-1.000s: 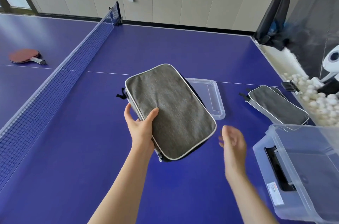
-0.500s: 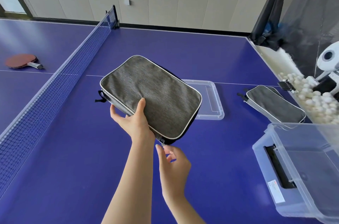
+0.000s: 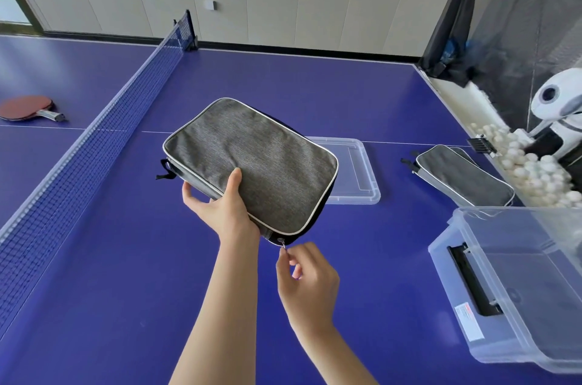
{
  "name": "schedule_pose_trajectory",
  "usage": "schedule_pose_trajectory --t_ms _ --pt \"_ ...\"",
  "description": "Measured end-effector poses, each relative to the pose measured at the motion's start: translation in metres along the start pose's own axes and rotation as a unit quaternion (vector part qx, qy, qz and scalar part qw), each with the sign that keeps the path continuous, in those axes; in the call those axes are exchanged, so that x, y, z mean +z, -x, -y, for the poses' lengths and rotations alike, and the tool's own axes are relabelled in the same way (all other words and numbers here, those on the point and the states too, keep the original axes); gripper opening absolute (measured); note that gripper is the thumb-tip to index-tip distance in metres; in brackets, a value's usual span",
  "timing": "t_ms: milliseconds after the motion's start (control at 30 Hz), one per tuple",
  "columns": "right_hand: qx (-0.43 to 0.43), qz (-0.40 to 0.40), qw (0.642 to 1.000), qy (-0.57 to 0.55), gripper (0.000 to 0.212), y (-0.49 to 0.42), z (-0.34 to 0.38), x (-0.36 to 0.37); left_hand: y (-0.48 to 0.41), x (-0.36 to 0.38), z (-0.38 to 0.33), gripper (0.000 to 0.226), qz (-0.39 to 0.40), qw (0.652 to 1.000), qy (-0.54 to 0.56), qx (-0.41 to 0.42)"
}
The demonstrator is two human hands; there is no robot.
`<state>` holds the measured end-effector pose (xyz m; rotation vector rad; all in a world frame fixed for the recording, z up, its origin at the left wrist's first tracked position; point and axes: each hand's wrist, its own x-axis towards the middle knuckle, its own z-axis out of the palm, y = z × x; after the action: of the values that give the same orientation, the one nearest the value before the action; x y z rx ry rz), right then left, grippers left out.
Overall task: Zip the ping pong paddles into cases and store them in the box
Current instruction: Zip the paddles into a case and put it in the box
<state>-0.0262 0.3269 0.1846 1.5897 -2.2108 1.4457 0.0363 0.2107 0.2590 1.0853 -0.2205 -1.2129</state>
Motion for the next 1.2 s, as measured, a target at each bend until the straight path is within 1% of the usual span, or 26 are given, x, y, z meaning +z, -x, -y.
schedule_pose_trajectory --t_ms 167,500,600,667,767,833,1000,1200 --pt "-0.013 -0.001 0.999 -0.033 0.027 -0.012 -0.017 -0.018 -0.003 -0.003 -0.008 0.081 0.004 1.000 -0.012 -0.010" --pt "0.062 -0.022 0.994 -0.083 0.026 -0.057 -0.046 -0.037 0.005 0.001 -0.011 0.078 0.057 0.997 -0.039 -0.045" --pt "0.087 -0.043 0.991 -0.092 0.031 -0.079 -0.061 -0.049 0.006 0.001 -0.014 0.077 0.082 0.993 -0.057 -0.055" --pt "0.077 -0.039 0.993 -0.082 0.032 -0.093 -0.070 -0.059 0.005 -0.002 -0.016 0.076 0.106 0.990 -0.077 -0.061" --pt "0.044 -0.015 0.997 -0.066 0.028 -0.108 -0.079 -0.071 0.004 -0.007 -0.019 0.079 0.143 0.981 -0.105 -0.073" --pt "0.020 -0.001 0.998 -0.061 0.030 -0.113 -0.083 -0.075 0.006 -0.009 -0.020 0.076 0.167 0.975 -0.127 -0.073" --pt "-0.009 0.024 0.998 -0.060 0.027 -0.116 -0.090 -0.079 0.009 -0.013 -0.021 0.071 0.208 0.964 -0.151 -0.068" --pt "-0.061 0.039 0.997 -0.022 0.023 -0.118 -0.094 -0.076 0.011 -0.023 -0.021 0.071 0.260 0.946 -0.185 -0.057"
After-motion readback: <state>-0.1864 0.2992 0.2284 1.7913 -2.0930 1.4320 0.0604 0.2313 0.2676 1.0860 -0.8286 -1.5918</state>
